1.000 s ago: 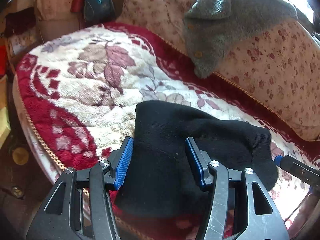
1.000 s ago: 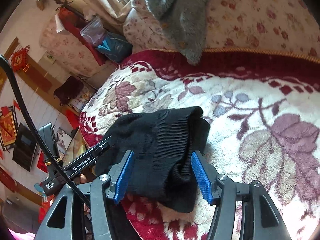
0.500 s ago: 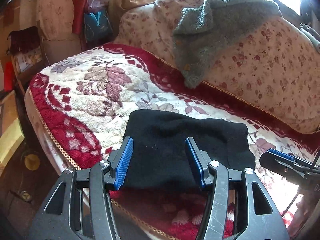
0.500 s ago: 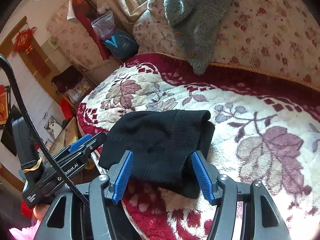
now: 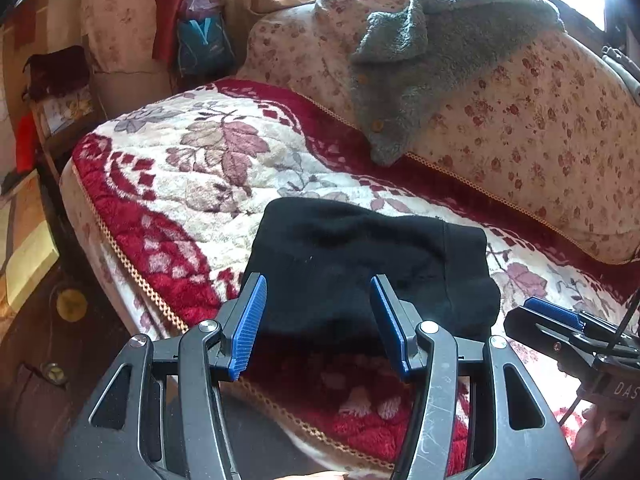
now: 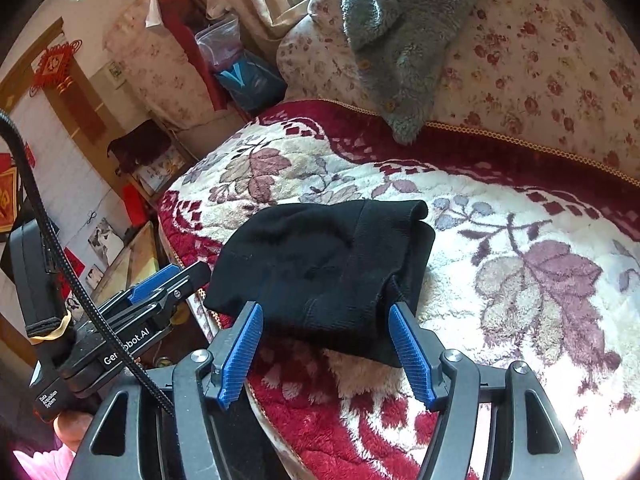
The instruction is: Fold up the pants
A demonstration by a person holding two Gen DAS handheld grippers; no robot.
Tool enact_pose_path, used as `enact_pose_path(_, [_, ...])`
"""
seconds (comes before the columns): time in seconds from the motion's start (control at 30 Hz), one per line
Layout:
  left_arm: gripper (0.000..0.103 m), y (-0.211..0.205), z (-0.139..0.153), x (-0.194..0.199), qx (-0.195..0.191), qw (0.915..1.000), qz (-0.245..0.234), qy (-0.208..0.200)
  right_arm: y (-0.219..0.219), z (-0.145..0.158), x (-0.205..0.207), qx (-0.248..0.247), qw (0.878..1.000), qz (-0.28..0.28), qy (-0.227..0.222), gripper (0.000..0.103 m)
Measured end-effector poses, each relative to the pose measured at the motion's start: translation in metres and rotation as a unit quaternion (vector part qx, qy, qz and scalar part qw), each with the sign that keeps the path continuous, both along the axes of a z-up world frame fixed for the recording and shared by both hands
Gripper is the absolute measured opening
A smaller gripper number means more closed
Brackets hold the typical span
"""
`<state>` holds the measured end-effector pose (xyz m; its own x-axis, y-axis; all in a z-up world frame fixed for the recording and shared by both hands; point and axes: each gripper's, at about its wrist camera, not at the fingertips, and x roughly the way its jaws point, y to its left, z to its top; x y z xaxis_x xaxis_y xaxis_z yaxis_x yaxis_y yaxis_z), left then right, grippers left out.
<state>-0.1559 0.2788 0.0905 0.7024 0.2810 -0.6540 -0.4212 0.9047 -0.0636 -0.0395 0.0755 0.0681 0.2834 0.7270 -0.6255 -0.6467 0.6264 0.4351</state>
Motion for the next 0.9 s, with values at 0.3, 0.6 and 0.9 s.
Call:
enact_pose_path(0.3, [0.054,-0.001,-0.001,-0.004,0.002,1.0000,0.006,0.001,0.003,-0.003,-0.009,-0.007,1.000,0.008,-0.002,0.064])
enact_pose_path(0.6, [0.054,-0.003,-0.004,-0.007,0.000,1.0000,0.009,0.003,0.009,-0.006,-0.013,-0.012,1.000,0.015,0.000,0.064])
enact_pose_path(0.9, [0.054,-0.004,-0.006,-0.007,-0.001,0.9999,0.011,0.005,0.014,-0.010,-0.014,-0.015,1.000,0.016,0.002,0.064])
